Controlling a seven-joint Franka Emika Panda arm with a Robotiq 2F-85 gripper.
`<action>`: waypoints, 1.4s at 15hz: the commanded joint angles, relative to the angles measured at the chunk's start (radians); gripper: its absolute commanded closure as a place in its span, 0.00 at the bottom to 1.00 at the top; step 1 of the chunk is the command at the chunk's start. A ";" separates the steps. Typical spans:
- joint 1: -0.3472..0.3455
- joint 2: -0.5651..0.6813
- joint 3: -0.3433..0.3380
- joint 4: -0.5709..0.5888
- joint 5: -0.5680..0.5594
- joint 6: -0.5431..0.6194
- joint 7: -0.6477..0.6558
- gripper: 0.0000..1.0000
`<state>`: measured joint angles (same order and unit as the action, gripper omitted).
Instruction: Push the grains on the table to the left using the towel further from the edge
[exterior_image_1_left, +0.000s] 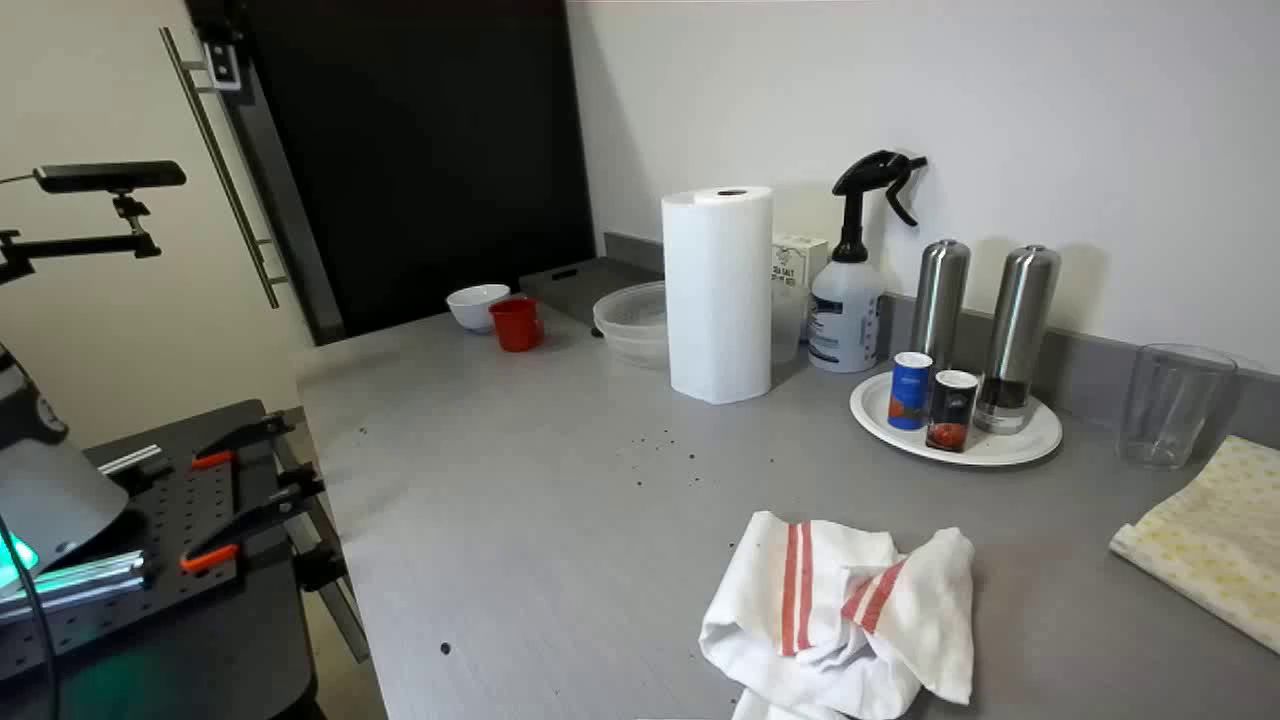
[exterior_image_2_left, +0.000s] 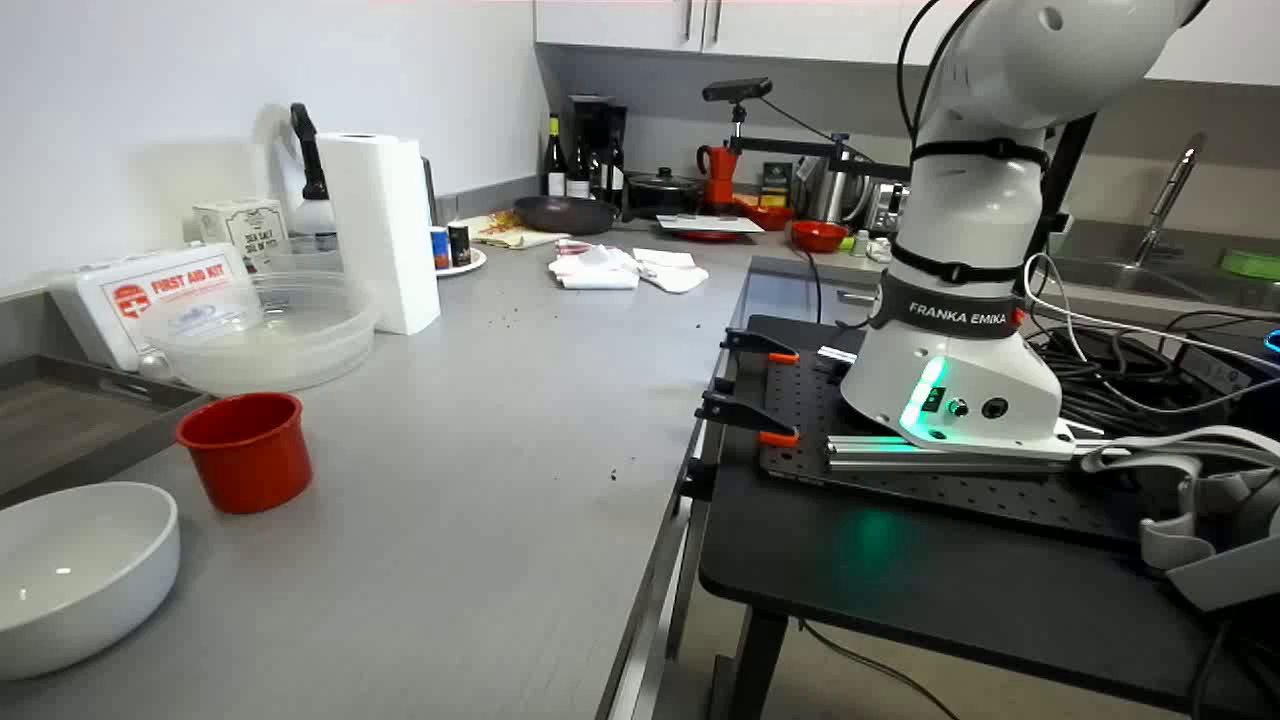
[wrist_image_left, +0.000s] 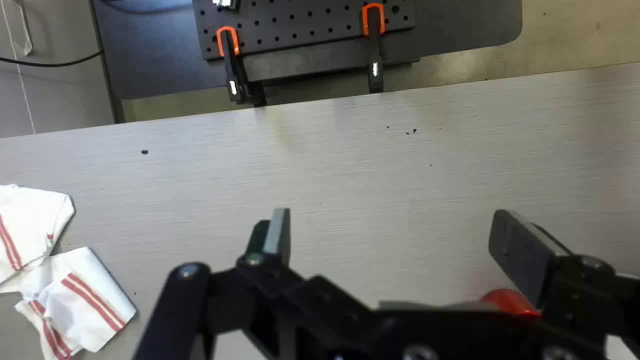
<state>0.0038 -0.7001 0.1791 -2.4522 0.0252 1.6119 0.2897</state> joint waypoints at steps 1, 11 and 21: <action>0.009 0.002 -0.007 0.003 -0.004 -0.001 0.004 0.00; 0.008 0.002 -0.007 0.004 -0.004 -0.001 0.004 0.00; -0.071 0.252 -0.184 0.068 -0.081 0.242 -0.193 0.00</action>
<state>-0.0399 -0.5655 0.0462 -2.4434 -0.0122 1.8022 0.1676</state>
